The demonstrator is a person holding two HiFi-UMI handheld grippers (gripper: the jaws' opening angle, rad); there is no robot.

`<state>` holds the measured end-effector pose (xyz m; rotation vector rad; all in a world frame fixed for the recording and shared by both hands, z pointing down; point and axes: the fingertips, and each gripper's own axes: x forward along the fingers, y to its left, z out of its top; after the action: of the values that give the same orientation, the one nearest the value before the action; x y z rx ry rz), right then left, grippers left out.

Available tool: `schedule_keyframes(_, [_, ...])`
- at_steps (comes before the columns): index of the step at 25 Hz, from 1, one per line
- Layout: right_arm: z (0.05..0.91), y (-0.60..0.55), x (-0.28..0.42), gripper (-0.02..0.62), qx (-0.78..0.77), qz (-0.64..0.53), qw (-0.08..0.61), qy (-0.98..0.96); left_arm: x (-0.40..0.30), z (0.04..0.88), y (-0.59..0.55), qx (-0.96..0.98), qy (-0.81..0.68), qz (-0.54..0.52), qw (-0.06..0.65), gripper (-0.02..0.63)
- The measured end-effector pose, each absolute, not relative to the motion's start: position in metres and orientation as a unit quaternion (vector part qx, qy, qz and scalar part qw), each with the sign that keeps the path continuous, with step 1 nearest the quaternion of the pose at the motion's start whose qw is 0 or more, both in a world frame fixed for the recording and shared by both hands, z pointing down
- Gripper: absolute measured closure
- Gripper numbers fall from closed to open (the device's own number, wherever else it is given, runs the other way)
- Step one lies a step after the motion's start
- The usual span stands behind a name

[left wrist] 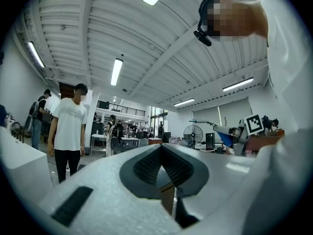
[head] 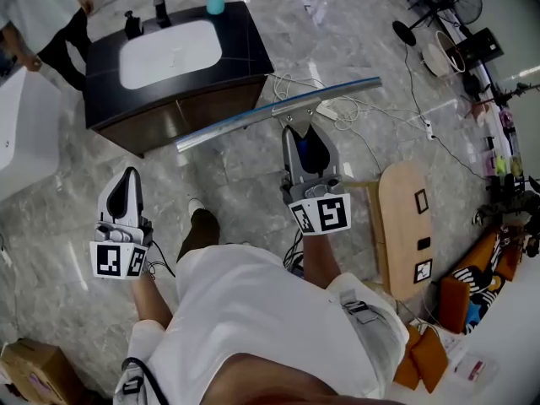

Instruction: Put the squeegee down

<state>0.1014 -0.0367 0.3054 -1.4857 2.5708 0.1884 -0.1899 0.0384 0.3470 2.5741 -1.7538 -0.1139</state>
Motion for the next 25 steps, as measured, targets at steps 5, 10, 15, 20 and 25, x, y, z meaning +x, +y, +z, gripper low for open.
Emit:
schedule_keyframes(5, [0.303, -0.091, 0.05, 0.463, -0.507, 0.058, 0.076, 0.857, -0.246, 0.342, -0.025, 0.826, -0.562, -0.043, 0.017, 0.601])
schedule_keyframes(10, [0.309, -0.132, 0.023, 0.463, -0.503, 0.05, 0.066, 0.86, -0.269, 0.342, -0.068, 0.827, -0.56, -0.039, 0.019, 0.601])
schedule_keyframes(15, [0.313, -0.175, 0.019, 0.463, -0.49, 0.044, 0.064, 0.868, -0.269, 0.343, -0.102, 0.819, -0.572, -0.033, 0.023, 0.601])
schedule_keyframes(20, [0.322, -0.214, 0.027, 0.463, -0.477, 0.032, 0.06, 0.876, -0.255, 0.348, -0.124, 0.812, -0.582, -0.027, 0.028, 0.601])
schedule_keyframes(25, [0.329, -0.238, 0.033, 0.463, -0.479, 0.024, 0.053, 0.876, -0.248, 0.349, -0.15, 0.813, -0.58, -0.025, 0.033, 0.601])
